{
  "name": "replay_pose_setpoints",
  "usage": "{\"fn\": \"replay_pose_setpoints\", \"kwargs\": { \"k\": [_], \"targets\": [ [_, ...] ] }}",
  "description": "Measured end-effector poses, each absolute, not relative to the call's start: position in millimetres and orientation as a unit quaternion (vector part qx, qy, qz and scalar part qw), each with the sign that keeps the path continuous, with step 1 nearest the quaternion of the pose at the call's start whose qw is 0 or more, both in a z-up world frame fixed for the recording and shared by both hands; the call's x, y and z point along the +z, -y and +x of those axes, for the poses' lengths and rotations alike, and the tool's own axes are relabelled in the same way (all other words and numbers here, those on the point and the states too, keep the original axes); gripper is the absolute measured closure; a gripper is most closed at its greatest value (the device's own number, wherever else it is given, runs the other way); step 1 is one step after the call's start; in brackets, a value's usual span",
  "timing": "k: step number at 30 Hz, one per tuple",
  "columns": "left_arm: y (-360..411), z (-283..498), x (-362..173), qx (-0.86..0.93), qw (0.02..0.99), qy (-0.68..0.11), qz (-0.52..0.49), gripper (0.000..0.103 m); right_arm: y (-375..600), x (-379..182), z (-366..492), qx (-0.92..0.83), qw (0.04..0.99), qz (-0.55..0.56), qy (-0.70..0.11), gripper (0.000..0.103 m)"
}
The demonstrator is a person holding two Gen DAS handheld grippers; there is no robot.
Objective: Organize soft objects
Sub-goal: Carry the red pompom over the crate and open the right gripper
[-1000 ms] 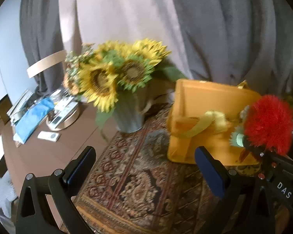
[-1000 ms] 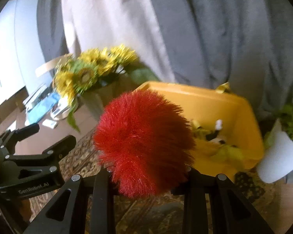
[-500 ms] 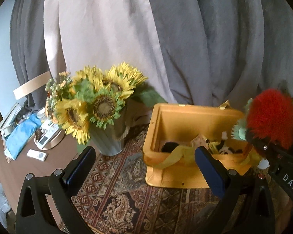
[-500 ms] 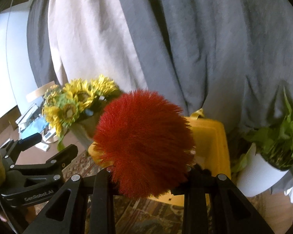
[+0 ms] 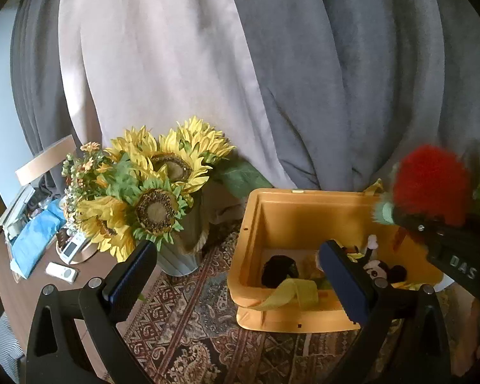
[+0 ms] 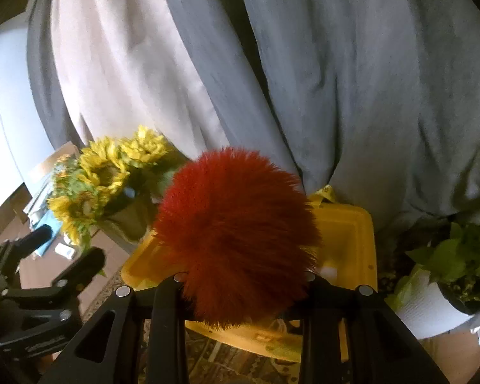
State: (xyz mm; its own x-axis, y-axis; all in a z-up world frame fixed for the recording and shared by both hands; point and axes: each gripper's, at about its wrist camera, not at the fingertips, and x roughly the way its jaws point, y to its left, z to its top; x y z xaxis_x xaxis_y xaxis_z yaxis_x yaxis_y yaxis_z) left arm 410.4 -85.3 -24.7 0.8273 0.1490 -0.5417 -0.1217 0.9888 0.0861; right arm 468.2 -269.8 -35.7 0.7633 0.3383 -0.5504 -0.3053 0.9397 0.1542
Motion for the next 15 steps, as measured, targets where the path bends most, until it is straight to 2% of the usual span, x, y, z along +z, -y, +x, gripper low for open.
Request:
{"fn": "replay_pose_setpoints", "kwargs": {
  "k": [7, 9, 11, 15],
  "targets": [
    [86, 424, -30, 0.086, 0.951, -0.293, 0.039, 0.0, 260, -57, 505, 0.184, 0.92, 0.025, -0.346, 0.069],
    [84, 427, -33, 0.09, 0.95, -0.297, 0.04, 0.0, 255, -64, 511, 0.185, 0.913, 0.017, -0.363, 0.06],
    [81, 430, -36, 0.096, 0.947, -0.303, 0.039, 0.0, 252, -69, 513, 0.179, 0.911, 0.013, -0.372, 0.044],
    [77, 432, -42, 0.102, 0.944, -0.312, 0.037, 0.0, 247, -75, 506, 0.159, 0.916, -0.004, -0.368, 0.041]
  ]
}}
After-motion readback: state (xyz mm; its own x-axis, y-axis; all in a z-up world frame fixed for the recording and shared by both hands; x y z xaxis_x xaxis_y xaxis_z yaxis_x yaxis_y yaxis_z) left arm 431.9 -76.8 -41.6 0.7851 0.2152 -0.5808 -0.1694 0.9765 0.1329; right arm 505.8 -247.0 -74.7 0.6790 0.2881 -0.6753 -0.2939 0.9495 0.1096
